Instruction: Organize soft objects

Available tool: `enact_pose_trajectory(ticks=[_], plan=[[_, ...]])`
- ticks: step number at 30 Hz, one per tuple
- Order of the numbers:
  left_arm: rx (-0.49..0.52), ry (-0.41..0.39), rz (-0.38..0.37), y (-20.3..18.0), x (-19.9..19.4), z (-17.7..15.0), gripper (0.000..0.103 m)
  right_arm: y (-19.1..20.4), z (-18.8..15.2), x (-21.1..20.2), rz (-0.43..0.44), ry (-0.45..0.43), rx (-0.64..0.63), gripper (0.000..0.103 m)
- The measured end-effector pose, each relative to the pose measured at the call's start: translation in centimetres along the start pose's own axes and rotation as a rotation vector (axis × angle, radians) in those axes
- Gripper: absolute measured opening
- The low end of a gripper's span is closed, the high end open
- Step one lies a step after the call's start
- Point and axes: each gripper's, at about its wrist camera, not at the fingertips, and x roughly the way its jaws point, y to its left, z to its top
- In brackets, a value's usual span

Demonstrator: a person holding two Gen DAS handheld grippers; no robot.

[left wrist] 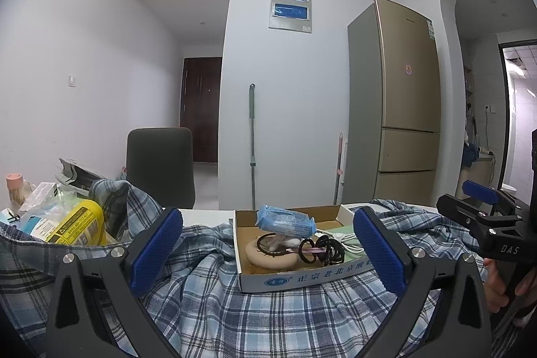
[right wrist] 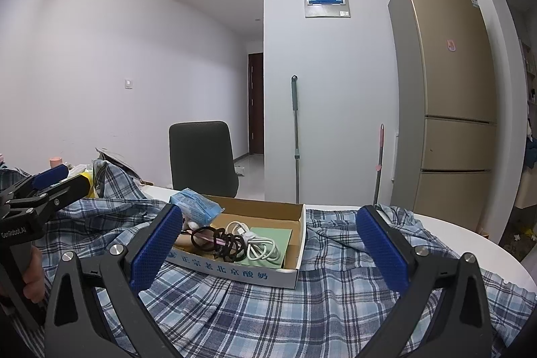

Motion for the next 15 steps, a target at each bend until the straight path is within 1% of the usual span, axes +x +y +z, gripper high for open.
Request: enact_pose_trajectory(ticks=[7, 15], plan=[[0.002, 0.002, -0.004, -0.05, 0.08, -0.04, 0.103, -0.04, -0.01, -0.03, 0.012, 0.0, 0.0, 0.103], [0.006, -0.006, -0.006, -0.04, -0.17, -0.05, 0.103, -0.05, 0.01, 0.12, 0.004, 0.007, 0.003, 0.103]])
